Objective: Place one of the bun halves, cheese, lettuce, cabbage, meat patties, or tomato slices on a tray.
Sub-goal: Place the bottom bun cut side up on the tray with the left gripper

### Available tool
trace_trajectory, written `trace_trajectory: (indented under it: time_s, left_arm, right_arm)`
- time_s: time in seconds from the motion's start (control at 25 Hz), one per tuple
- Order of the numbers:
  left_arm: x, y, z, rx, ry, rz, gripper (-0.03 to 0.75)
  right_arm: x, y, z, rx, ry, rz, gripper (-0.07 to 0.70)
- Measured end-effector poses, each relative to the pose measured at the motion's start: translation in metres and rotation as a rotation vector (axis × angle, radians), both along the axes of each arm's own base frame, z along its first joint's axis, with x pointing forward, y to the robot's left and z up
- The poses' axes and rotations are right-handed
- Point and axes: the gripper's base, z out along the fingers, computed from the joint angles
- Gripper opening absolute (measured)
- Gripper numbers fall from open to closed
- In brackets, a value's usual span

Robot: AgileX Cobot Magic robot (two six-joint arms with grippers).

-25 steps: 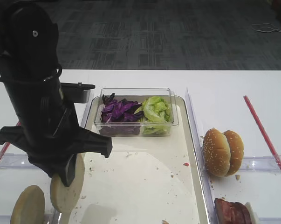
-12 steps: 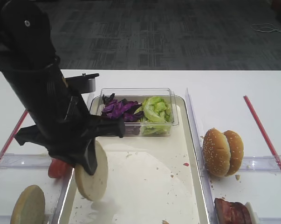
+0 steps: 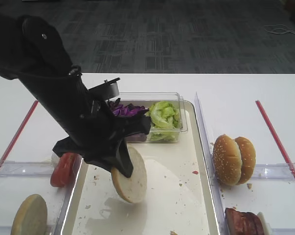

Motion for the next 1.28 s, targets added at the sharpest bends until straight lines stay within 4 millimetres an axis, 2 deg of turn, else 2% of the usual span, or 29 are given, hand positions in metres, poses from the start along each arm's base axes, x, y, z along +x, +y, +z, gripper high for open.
trace_trajectory:
  time_s: [0.12,0.72,1.28]
  left_arm:
    - [0.007,-0.004,-0.014,0.000,-0.003,-0.006,0.069]
    - [0.019,-0.014,-0.044,-0.041,0.003,0.001,0.068]
    - [0.021,-0.016,-0.047,-0.058,-0.008,0.001,0.068]
  right_arm:
    - [0.000,0.000,0.000,0.000,0.000,0.000,0.698]
    - [0.000,0.000,0.000,0.000,0.000,0.000,0.698]
    - [0.000,0.000,0.000,0.000,0.000,0.000,0.698]
